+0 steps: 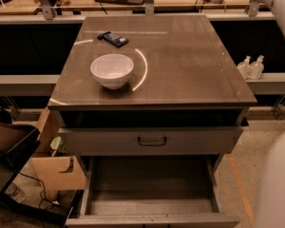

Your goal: Place 7up can into middle drawer

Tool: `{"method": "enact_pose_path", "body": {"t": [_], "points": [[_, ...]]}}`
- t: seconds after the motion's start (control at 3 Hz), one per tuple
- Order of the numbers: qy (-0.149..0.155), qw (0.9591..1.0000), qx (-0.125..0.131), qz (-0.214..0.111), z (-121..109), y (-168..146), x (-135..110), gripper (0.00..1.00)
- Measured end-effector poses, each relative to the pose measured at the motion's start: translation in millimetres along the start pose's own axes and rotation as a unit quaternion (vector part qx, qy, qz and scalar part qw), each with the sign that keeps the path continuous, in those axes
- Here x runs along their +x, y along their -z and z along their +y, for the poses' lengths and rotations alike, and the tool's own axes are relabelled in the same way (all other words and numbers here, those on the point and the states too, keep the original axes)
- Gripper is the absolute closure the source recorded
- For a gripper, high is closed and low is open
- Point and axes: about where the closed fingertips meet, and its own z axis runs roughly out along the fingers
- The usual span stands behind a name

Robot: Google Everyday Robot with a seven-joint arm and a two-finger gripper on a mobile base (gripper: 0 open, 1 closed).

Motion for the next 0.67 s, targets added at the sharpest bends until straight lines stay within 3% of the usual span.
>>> {"method": "enact_pose_path", "body": {"t": [0.33,0.67], "points": [[-0.011,0.9999,0.004,-0.004,6,68,-12,1.00],[-0.031,0.9992,-0.013,0.019,33,116,22,1.00]]}}
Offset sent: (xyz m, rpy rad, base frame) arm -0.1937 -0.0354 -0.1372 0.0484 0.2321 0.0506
